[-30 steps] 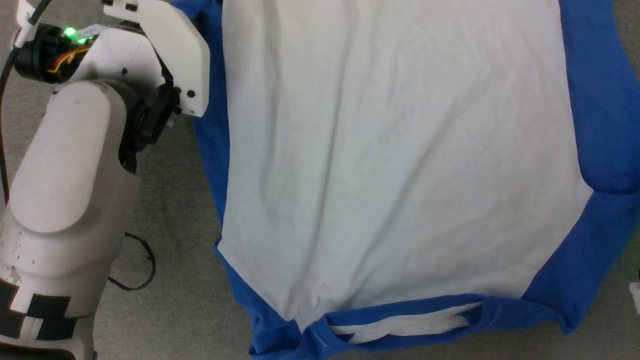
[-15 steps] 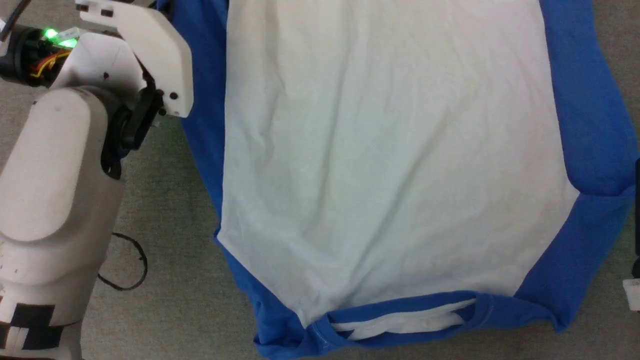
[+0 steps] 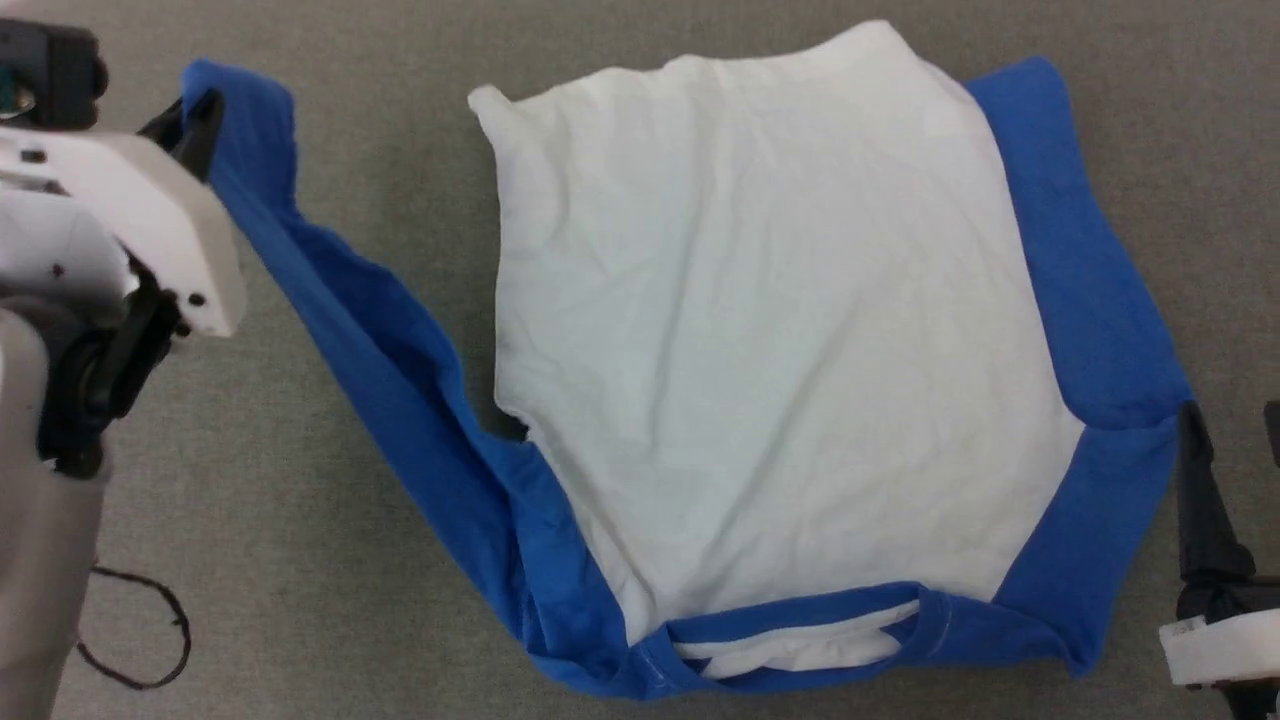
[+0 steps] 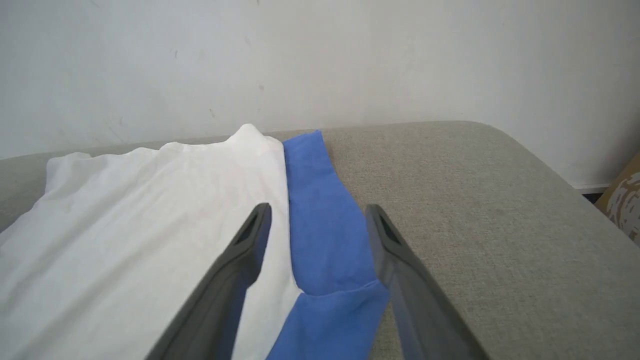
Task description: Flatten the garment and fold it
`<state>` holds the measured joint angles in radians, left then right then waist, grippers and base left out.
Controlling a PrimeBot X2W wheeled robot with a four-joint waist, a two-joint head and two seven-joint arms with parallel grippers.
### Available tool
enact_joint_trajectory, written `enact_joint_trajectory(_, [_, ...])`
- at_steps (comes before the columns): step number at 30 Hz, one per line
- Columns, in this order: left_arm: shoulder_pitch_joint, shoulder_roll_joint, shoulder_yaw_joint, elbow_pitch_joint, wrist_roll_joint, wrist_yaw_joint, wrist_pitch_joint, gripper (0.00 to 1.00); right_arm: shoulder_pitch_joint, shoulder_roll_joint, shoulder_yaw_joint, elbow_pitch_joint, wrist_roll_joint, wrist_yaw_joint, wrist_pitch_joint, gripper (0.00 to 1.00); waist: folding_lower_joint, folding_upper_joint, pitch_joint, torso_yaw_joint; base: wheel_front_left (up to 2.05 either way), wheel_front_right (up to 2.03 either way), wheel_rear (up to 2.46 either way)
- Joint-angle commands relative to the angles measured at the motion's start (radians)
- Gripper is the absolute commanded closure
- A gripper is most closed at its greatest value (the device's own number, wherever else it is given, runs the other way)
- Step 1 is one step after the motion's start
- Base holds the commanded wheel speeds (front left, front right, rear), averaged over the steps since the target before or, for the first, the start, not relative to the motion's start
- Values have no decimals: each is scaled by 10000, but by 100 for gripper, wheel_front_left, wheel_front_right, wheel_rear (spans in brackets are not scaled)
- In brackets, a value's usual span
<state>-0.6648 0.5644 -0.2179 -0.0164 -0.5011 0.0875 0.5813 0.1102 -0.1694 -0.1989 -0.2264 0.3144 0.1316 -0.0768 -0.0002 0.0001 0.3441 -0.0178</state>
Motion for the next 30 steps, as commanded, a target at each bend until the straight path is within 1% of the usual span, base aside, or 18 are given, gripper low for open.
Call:
enact_joint_trajectory(1, [374,229,229,-180,-115,-18,-46,100,117,159,-26,-113,-146,-9,77,0,2,-1,-1209,338,0,0,0])
enact_joint_trajectory(9, [2190,1009,1636,-1141,-878,245,-243,100,608,770,-114,-423,-612,-9,420,0,2,-1,-2150,674,0,0,0])
enact_joint_trajectory(16, [4005,1199,2718,-1517,-1498,373,-569,100,1000,1077,-136,-579,-867,-9,627,0,2,-1,-2837,940,0,0,0])
enact_joint_trajectory(19, [4549,1228,2990,-1640,-1661,292,-741,100,1102,1133,-126,-676,-936,-9,719,0,2,-1,-3068,975,0,0,0])
enact_joint_trajectory(21, [4710,1158,3007,-1820,-1809,190,-803,100,1151,1157,-241,-773,-971,-9,755,0,2,-1,-3193,991,0,0,0])
enact_joint_trajectory(24, [4621,969,2772,-2197,-1956,43,-843,100,1179,1177,-570,-935,-1051,-9,835,0,2,-1,-3350,974,0,0,0])
enact_joint_trajectory(28, [4015,569,1892,-2776,-1940,-87,-615,100,1192,1186,-1084,-1160,-1139,-9,970,0,2,-1,-3472,932,0,0,0])
enact_joint_trajectory(30, [3531,213,1287,-2985,-1867,-79,-446,100,1185,1188,-1349,-1237,-1109,-9,1032,0,2,-1,-3505,900,0,0,0])
